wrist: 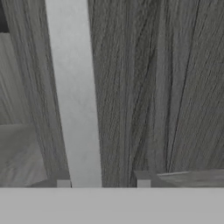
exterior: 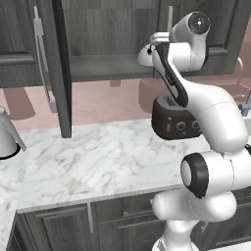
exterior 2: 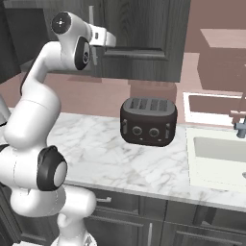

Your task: Open the cabinet, pick the kettle from the cabinet, and place it in the sink.

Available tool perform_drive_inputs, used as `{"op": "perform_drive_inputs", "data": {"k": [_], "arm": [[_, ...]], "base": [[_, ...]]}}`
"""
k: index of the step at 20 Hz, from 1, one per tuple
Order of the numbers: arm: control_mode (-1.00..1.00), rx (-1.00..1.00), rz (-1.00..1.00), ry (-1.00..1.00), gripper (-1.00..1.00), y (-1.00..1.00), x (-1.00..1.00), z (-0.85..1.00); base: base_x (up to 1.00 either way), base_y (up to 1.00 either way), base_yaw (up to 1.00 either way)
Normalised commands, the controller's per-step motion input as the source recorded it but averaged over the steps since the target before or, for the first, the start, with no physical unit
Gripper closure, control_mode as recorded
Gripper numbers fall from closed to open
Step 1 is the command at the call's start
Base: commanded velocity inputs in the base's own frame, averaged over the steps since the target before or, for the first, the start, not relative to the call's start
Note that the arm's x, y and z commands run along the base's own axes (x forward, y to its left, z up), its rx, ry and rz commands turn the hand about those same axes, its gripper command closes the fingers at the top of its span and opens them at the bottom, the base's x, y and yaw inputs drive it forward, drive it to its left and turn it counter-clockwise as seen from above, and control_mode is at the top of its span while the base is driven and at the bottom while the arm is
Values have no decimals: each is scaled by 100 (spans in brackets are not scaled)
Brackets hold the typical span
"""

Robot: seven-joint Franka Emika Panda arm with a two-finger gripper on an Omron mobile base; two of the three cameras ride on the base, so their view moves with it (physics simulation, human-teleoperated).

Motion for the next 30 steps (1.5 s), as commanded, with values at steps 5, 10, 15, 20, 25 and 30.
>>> {"op": "perform_drive_inputs", "data": {"k": [5, 10, 15, 20, 25, 30], "arm": [[-100, 5, 0, 0, 100, -31, -20, 0], [-100, 1, 0, 0, 100, -38, -31, 0], [-100, 0, 0, -4, 100, -45, -45, 0], [-100, 0, 0, -6, 100, -45, -53, 2], [-100, 0, 0, -6, 100, -48, -54, 3], [-100, 0, 0, -4, 100, -50, -52, 4]], "base": [[0, 0, 0], [0, 0, 0], [0, 0, 0], [0, 0, 0], [0, 0, 0], [0, 0, 0]]}}
